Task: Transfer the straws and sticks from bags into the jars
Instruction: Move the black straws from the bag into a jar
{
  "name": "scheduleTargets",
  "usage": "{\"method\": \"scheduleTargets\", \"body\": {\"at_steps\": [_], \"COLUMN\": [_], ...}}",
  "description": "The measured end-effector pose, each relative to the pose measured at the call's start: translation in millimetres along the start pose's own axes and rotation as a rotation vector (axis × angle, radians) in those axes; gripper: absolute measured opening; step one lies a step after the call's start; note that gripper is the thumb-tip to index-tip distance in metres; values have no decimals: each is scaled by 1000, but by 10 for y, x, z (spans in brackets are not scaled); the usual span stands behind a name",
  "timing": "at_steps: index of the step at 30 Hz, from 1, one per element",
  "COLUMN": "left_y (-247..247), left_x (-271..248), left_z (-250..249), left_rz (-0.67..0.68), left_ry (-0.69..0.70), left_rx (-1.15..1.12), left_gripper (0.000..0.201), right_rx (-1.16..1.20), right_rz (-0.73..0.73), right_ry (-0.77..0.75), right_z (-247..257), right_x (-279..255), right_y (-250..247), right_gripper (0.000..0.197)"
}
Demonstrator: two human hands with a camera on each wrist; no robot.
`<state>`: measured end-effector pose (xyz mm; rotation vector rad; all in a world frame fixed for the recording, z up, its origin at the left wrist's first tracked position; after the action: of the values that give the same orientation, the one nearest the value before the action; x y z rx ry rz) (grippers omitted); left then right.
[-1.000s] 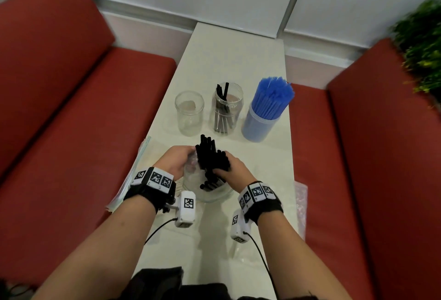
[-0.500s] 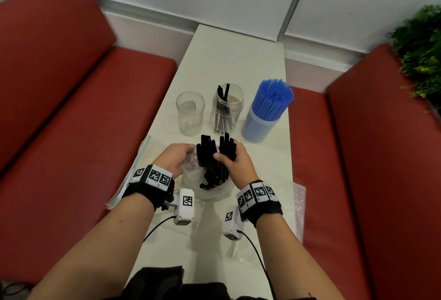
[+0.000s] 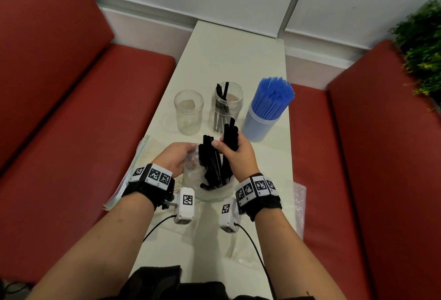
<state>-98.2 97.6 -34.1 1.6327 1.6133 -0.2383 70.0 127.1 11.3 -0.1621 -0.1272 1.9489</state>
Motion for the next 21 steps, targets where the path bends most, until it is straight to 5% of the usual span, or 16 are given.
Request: {"method": "scheduleTargets", "body": {"at_steps": [9, 21], "left_y": [-39, -25], "left_x": [43, 70], "left_z": [-31, -60], "left_rz": [-1, 12], "left_ry": [2, 12], "left_rx": [9, -5], "left_gripper": [36, 37], "right_rx": [147, -18], "right_rz": [18, -22], "right_ry": [100, 27], "right_z": [-163, 4], "right_x": [-46, -28], "right_y": [57, -96], "right_gripper": [12, 13]}}
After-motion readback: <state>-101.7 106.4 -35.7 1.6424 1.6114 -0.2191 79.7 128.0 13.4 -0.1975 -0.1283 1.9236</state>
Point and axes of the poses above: each hand's wrist, its own x-axis towards the middle knuckle, its own y-axis out of the palm, z = x × y, the point moved 5 cm from there along x, towards the middle knuckle, and after that the axes turned 11 degrees about z, right-handed, at the moved point
